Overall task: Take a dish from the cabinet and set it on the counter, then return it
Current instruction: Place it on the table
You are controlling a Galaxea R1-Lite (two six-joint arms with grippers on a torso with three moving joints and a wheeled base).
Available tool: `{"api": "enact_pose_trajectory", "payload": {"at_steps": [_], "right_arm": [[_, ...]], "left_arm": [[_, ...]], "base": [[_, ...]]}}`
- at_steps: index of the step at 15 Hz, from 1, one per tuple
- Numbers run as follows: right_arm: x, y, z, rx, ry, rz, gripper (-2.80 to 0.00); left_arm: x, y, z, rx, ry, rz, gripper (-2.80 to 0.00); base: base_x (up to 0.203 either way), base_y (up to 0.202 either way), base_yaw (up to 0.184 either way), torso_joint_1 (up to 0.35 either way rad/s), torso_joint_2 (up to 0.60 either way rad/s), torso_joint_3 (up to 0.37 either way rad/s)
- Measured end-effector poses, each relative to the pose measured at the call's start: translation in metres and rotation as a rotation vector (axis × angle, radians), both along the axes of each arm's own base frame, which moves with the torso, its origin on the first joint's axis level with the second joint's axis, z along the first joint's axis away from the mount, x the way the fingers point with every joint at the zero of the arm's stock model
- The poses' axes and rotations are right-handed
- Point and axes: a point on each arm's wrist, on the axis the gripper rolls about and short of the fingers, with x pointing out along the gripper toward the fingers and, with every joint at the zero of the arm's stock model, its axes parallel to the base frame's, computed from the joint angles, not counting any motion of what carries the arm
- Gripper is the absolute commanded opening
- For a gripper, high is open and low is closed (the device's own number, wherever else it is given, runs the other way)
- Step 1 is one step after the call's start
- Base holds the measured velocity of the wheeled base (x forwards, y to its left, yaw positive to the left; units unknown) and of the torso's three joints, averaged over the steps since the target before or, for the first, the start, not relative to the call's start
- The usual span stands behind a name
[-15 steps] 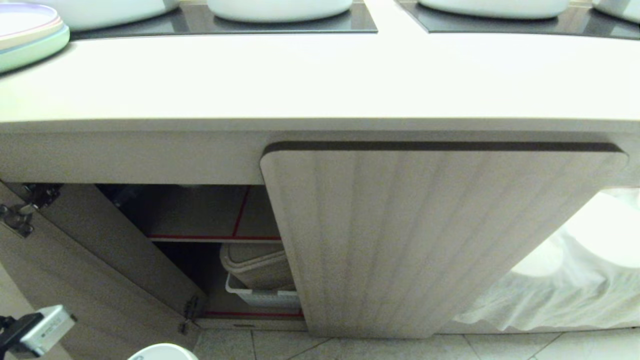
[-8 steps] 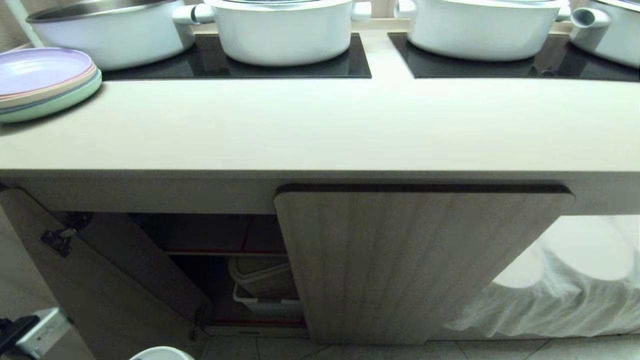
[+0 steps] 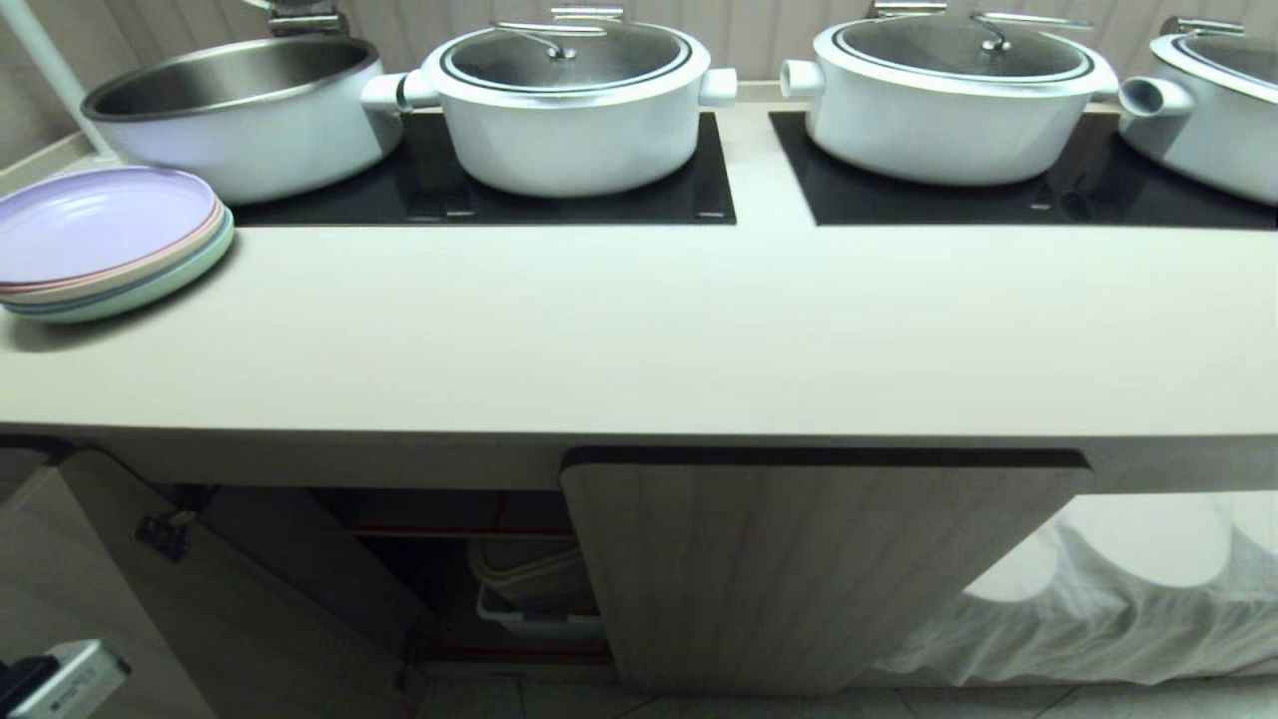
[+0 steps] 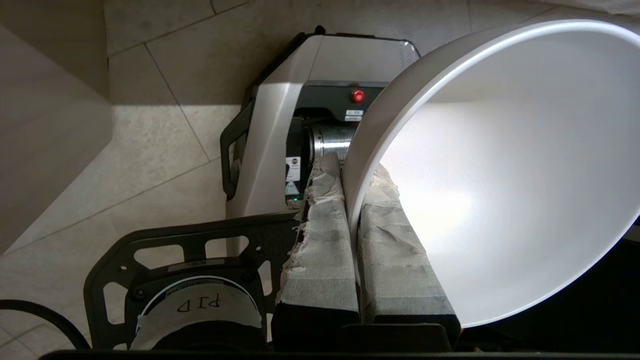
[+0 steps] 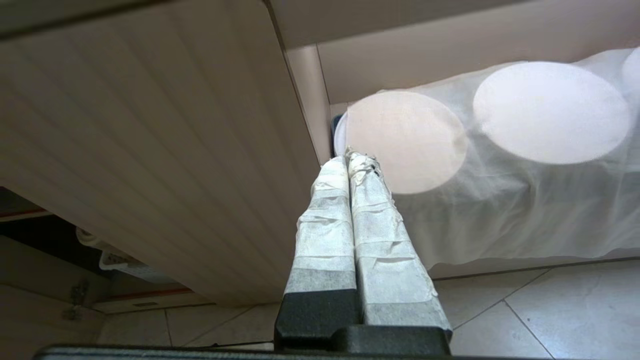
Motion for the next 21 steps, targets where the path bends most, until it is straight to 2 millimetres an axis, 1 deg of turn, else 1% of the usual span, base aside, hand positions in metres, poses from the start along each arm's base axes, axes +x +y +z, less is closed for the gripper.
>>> {"api": "enact_pose_trajectory", "payload": {"at_steps": [8, 21], "right_arm": [[0.0, 0.0, 0.0, 0.0, 0.0, 0.0, -2.8], [0.0, 0.0, 0.0, 0.0, 0.0, -0.001, -2.8]], "left_arm": [[-0.006, 0.001, 0.002, -0.003, -0.011, -0.02, -2.8], [-0.011, 0.003, 0.003, -0.005, -0.019, -0.019, -2.8]], "base": [[0.0, 0.0, 0.0, 0.296, -0.57, -0.276], [0.0, 0.0, 0.0, 0.182, -0.34, -0.17]]}}
